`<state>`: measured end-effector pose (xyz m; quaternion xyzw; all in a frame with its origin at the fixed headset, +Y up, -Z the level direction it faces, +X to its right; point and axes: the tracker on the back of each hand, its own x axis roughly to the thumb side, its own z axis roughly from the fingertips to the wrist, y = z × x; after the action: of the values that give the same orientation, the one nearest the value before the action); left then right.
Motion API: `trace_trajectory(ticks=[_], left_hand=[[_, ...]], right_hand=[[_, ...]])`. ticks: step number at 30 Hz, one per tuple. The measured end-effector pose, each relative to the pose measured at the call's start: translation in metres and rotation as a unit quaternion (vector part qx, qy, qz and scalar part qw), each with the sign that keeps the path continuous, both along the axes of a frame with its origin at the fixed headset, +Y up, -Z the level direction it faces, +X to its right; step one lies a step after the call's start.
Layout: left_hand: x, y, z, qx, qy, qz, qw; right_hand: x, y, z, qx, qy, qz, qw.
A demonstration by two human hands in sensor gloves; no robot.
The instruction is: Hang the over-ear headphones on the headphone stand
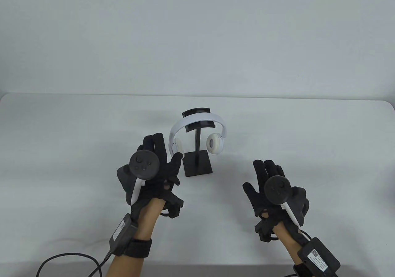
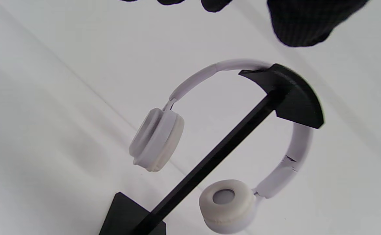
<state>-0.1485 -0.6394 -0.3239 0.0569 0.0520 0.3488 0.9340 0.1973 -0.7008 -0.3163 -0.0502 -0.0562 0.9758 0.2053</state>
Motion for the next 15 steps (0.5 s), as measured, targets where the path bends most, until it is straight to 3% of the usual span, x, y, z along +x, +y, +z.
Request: trace_trajectory(ticks=[4,7,15], left_hand=[[0.011,-0.001,0.027,-0.004,-0.024,-0.038,0.999],[0.024,-0.013,0.043,-0.019,-0.042,-0.082,0.996],[0.050,-0.051,0.044,-0.083,-0.086,-0.152,0.981]], right_hand=[[-0.006,0.002,0.004,0.012,0.008,0.010,1.000],[-0.012,0.003,0.007,0.019,0.020,0.014,1.000],[-0.029,-0.010,0.010,0.006,0.054,0.073,0.996]])
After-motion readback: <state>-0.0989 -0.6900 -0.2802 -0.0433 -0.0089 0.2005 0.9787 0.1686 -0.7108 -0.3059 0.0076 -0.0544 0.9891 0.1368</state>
